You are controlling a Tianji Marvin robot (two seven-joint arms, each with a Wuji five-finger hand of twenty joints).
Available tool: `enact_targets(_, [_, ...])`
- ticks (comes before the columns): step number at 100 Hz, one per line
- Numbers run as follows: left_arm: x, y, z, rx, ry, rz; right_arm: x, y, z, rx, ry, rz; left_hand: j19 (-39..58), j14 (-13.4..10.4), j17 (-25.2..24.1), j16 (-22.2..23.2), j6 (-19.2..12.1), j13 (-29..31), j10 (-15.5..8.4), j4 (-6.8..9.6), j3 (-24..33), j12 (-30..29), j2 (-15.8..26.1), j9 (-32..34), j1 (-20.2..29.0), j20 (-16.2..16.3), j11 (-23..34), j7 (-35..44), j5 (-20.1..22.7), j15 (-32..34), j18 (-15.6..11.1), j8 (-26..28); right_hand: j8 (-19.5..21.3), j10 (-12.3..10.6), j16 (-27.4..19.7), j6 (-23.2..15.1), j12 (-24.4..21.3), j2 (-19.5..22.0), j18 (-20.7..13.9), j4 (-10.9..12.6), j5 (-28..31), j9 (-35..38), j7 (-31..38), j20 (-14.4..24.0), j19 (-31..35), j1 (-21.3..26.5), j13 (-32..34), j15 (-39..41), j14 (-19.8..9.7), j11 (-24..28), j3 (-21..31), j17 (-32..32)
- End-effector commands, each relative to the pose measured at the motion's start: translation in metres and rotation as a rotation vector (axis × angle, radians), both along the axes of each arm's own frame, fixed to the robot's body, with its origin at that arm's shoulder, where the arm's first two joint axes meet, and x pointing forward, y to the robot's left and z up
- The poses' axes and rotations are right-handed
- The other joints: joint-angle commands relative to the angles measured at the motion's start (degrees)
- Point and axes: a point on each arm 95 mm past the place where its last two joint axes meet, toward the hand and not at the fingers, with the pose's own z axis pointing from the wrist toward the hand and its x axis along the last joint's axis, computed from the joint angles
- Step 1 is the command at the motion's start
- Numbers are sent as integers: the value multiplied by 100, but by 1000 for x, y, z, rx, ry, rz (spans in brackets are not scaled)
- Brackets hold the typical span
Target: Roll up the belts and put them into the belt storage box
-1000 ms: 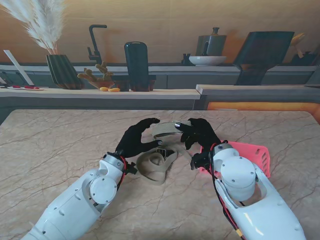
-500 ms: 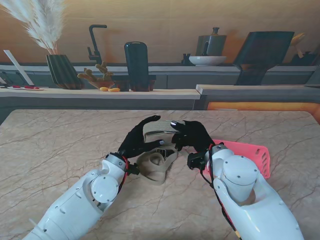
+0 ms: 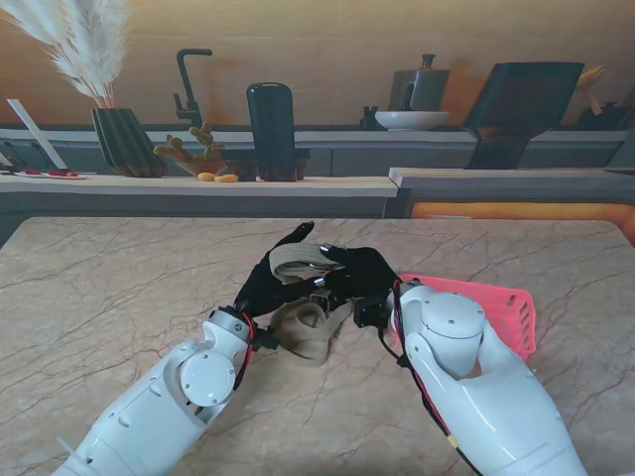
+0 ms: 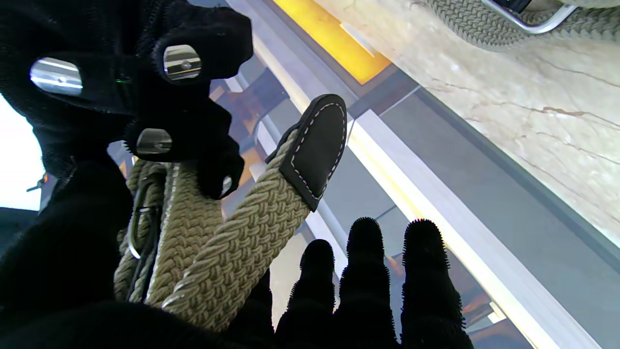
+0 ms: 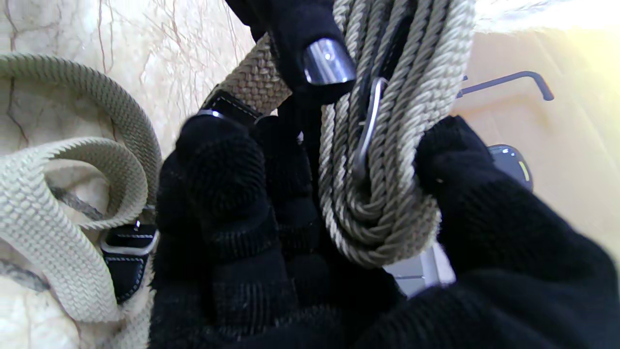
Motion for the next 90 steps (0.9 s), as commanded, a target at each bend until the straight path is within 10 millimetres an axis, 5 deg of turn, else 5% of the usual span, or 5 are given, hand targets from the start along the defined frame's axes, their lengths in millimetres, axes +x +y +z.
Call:
enact_targets(1, [-6,-11,5,-34,-8,-23,-1,12,-2,22,25,21,-105,-223,-70,-55,-227,-170,-176,-43,14,-102,-2,-228,-326,-67,26,-333,-102,-68,-252,78,6,-45,94,-1720,97,589,-166,205,195,-29,725,159,61,895,-10,242,-209,206,743,31])
enact_targets(18, [-7,-11,6,-51,-15,-27,3,16,-8,39,65,38,-110,-244,-54,-44,-281,-163,-196,-208,453,-108,-139,-245,-636,-64,52,-439,-75,-55,-265,4,-9,-24,136,-1716,145,612,-174,212,186,-37,725,190,76,900,-23,354,-207,267,723,18])
enact_targets(56, [-9,-16,6,-85,-31,-18,7,39,-19,49,132,152,22,-390,-48,-196,-319,-24,-350,-178,547,-144,56,-58,-491,-90,169,-523,-63,-78,-386,-570,55,-13,189,-1704,229,737,-184,227,40,-202,721,249,63,924,-191,484,-183,354,618,-128])
enact_targets(79, [-12,-21,4,-98,-15,-22,7,51,-24,36,150,192,415,-393,-64,-166,-275,45,-434,76,-538,-88,850,150,526,-129,418,-321,-71,161,-387,77,74,-3,181,-1703,223,765,-177,243,6,-237,706,272,56,929,-242,465,-161,342,573,-180])
enact_targets(90, [-14,-25,2,-108,3,-31,6,55,-26,44,164,205,676,-484,6,-110,-207,189,-557,226,-2031,5,1945,420,2016,-83,605,646,-85,307,-381,1367,60,-13,164,-1720,207,789,-175,252,-21,-268,680,274,33,915,-297,423,-144,313,528,-218])
